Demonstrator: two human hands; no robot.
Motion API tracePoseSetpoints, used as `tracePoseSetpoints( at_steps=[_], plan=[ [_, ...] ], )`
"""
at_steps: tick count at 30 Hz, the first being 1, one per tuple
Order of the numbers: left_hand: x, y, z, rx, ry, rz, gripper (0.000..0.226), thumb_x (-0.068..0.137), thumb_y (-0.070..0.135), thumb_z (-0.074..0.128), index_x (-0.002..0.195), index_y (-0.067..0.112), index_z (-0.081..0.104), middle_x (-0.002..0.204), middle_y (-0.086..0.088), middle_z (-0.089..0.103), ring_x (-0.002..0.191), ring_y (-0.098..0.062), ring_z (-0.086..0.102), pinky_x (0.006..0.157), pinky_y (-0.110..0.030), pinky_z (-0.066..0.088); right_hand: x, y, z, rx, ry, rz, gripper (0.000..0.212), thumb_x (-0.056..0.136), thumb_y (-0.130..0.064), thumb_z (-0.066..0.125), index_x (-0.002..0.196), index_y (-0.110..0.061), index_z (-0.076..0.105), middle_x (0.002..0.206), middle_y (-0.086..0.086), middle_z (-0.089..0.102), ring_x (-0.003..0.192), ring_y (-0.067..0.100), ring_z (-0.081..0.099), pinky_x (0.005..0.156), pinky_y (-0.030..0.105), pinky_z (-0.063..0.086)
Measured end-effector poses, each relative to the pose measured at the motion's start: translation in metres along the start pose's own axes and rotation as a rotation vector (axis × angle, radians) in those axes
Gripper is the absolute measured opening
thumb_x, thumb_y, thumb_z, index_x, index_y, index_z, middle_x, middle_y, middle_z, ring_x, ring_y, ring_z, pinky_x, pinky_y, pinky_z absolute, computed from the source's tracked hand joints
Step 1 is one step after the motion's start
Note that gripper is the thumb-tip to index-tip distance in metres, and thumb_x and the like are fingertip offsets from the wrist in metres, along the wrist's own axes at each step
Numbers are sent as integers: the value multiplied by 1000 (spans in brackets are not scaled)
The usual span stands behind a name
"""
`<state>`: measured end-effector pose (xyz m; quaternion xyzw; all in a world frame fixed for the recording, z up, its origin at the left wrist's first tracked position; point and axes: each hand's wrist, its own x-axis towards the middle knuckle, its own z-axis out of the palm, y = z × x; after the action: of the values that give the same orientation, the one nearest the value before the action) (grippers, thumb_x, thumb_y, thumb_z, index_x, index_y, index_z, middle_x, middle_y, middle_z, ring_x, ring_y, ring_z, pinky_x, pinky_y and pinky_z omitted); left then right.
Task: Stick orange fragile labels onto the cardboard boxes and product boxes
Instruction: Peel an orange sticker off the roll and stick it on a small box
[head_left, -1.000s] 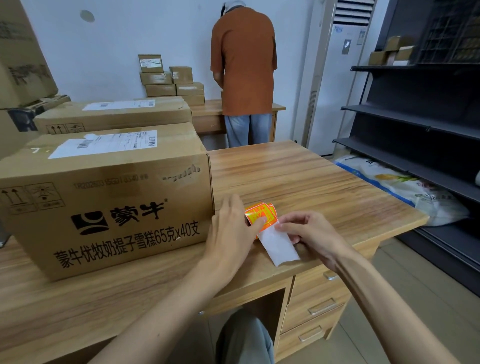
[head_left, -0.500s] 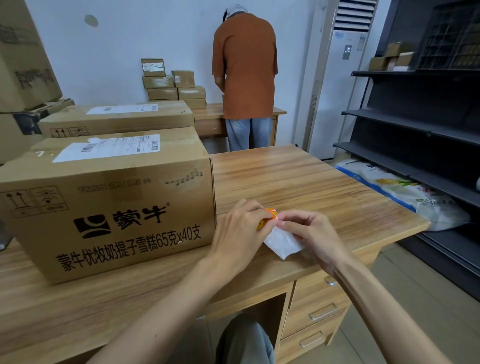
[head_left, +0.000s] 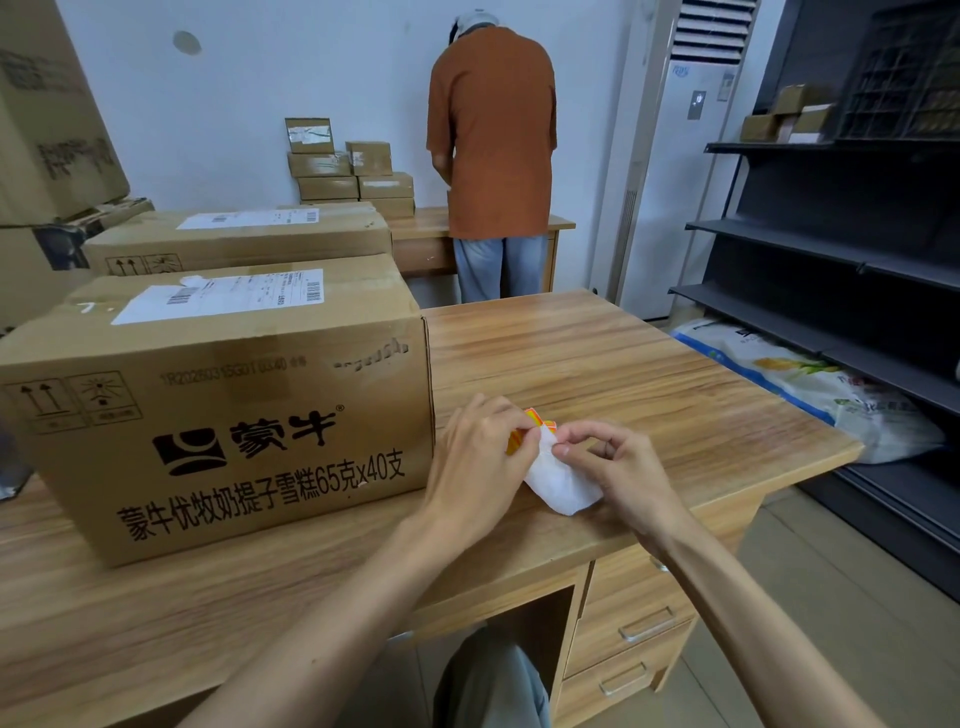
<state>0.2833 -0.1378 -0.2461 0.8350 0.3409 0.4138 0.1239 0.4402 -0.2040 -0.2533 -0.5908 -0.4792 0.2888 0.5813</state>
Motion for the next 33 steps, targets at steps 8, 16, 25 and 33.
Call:
tracePoseSetpoints(
  at_steps=[8,16,25,33],
  plan=[
    [-1,6,-4,-101,-8,-123,14,98,22,61,91,18,73,92,9,70,77,-7,56,72,-31,41,-4,-4,3,42,-34,132,4,90,-8,71,87,-5,73,64,-4,62,52,3,53,50,15,44],
    [4,9,-22,-197,21,-230,16,98,18,61,89,15,73,88,8,72,86,-8,65,77,-27,49,1,-7,5,124,13,191,5,85,0,73,87,5,73,56,9,57,48,11,49,49,18,42],
    [-2,2,-53,-253,203,-331,16,98,19,62,89,21,76,81,14,72,81,-2,65,74,-22,51,17,-7,-8,11,77,94,6,85,5,71,80,8,69,49,4,55,37,11,43,42,20,37],
    [-16,-9,-73,-227,276,-257,11,97,22,67,94,20,77,83,13,73,79,-7,70,74,-39,57,40,-21,-14,-509,46,-124,13,86,-14,71,73,-15,70,61,-1,65,59,11,55,60,29,42]
  ],
)
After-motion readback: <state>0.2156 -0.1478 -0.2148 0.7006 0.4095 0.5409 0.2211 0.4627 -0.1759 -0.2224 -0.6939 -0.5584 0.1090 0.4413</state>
